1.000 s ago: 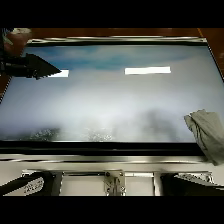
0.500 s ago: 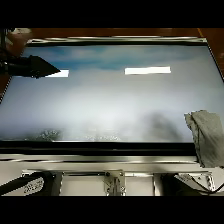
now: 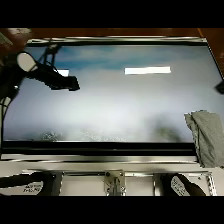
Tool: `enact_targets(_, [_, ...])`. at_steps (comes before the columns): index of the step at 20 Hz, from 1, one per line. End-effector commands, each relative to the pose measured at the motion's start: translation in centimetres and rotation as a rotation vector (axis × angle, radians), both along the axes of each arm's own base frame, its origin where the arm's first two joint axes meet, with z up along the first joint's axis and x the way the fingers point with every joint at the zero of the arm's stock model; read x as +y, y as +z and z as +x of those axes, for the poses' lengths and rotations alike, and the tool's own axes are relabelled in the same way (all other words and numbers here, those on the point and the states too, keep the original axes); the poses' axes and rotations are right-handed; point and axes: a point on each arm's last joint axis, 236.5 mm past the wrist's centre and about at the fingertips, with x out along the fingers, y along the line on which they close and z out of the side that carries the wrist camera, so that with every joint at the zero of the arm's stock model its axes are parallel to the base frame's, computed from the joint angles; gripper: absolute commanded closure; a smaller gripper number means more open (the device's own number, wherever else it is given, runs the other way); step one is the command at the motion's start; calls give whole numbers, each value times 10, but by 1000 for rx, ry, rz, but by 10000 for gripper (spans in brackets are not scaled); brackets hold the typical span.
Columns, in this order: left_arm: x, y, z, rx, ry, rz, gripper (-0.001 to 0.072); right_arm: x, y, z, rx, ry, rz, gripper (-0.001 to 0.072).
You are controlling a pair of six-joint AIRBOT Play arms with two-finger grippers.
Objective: Fold the shirts.
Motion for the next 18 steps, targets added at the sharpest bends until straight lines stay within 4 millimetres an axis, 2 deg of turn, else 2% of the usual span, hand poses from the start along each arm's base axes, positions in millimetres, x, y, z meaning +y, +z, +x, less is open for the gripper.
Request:
enact_targets(1, [-5, -39, -19, 115, -18, 145, -13, 92, -73, -15, 337, 243, 52, 61])
enact_targets(3, [-6, -39, -16, 108, -16, 143, -13, 109, -94, -12, 408, 275, 74, 61])
enact_targets(6, [-5, -40, -16, 109, -15, 143, -13, 130, -111, -4, 436, 316, 93, 61])
enact_targets(9, [-5, -40, -16, 109, -15, 143, -13, 140, -111, -4, 436, 331, 117, 62])
enact_targets(18, [-5, -40, -16, 109, -15, 144, -13, 139, -111, -4, 436, 330, 117, 62])
